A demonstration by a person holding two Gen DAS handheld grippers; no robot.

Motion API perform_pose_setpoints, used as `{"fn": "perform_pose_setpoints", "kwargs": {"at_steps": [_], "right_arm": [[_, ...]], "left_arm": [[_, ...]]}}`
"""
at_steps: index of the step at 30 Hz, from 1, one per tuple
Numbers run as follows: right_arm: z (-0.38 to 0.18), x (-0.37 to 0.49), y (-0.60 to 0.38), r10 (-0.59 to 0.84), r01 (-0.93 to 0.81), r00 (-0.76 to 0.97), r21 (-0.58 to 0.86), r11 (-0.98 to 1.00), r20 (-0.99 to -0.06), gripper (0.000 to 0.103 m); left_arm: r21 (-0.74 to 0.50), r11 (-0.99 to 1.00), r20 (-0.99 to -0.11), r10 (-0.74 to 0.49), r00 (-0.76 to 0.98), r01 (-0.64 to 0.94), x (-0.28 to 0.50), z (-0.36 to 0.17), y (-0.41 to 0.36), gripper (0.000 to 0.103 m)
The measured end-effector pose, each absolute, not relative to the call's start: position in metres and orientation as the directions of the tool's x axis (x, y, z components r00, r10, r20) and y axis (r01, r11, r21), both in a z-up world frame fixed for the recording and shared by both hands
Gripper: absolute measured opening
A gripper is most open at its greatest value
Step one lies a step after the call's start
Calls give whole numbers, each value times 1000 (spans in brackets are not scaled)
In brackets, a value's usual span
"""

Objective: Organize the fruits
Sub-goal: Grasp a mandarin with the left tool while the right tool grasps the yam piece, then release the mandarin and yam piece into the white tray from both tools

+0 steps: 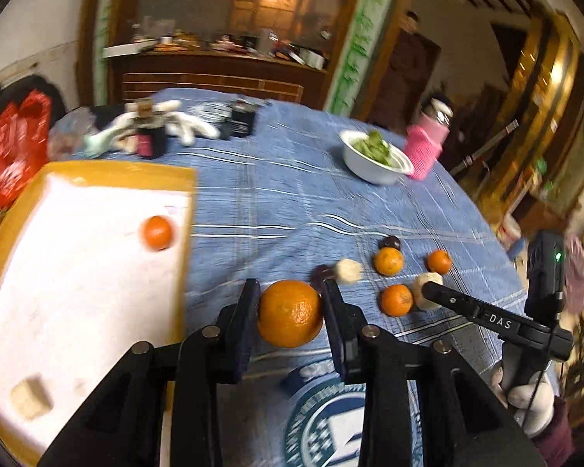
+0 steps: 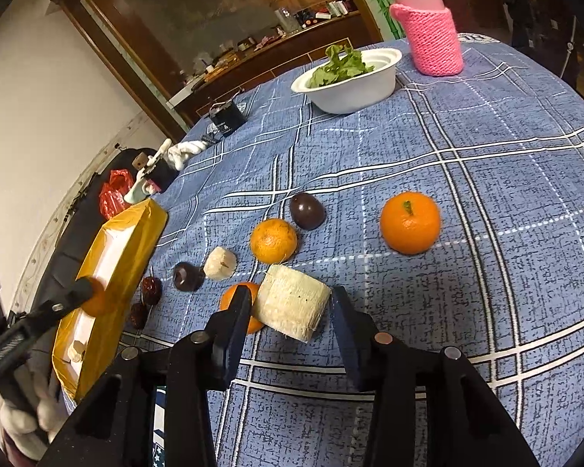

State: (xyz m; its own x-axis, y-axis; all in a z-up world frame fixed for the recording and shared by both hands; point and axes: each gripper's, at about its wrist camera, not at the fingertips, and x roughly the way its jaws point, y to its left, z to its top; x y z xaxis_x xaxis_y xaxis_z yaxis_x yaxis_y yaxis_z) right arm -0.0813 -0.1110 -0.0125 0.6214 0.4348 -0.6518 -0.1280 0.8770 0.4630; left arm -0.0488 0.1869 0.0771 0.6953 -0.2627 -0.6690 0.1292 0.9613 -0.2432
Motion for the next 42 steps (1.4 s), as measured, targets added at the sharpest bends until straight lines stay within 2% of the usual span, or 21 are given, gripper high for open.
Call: {"fn": "perform_pose_setpoints", "kwargs": {"at_steps": [8,15,25,35,37,38,42], "right_arm": [[-5,-97,-99,382,-115,634,407,906,-672,45],[17,-123,-32,440,-242,583,371,897,-683,46],[36,-131,96,592,-445,423,412,795,-686,46],[23,-115,172,563,-503,380,347,791,-734,48],[21,-115,179,548,-506,392,324,799,-739,48],[21,-114,182,544,-511,399,313,800,-739,48],[29,-119,188,552,-526,413,306,794,-724,51]], "left_arm": [[-280,960,-634,-178,753,-9,-92,88,263,32],[-325,937,-605,-103,790,-127,-116,88,328,32],[-404,879,-637,-72,767,-254,-128,56,394,32],[-436,864,-647,-106,755,-251,-125,43,406,33],[-449,857,-643,-115,757,-252,-125,42,408,39],[-453,854,-641,-114,759,-255,-125,43,410,47],[-468,845,-629,-112,770,-259,-129,49,412,60]]}}
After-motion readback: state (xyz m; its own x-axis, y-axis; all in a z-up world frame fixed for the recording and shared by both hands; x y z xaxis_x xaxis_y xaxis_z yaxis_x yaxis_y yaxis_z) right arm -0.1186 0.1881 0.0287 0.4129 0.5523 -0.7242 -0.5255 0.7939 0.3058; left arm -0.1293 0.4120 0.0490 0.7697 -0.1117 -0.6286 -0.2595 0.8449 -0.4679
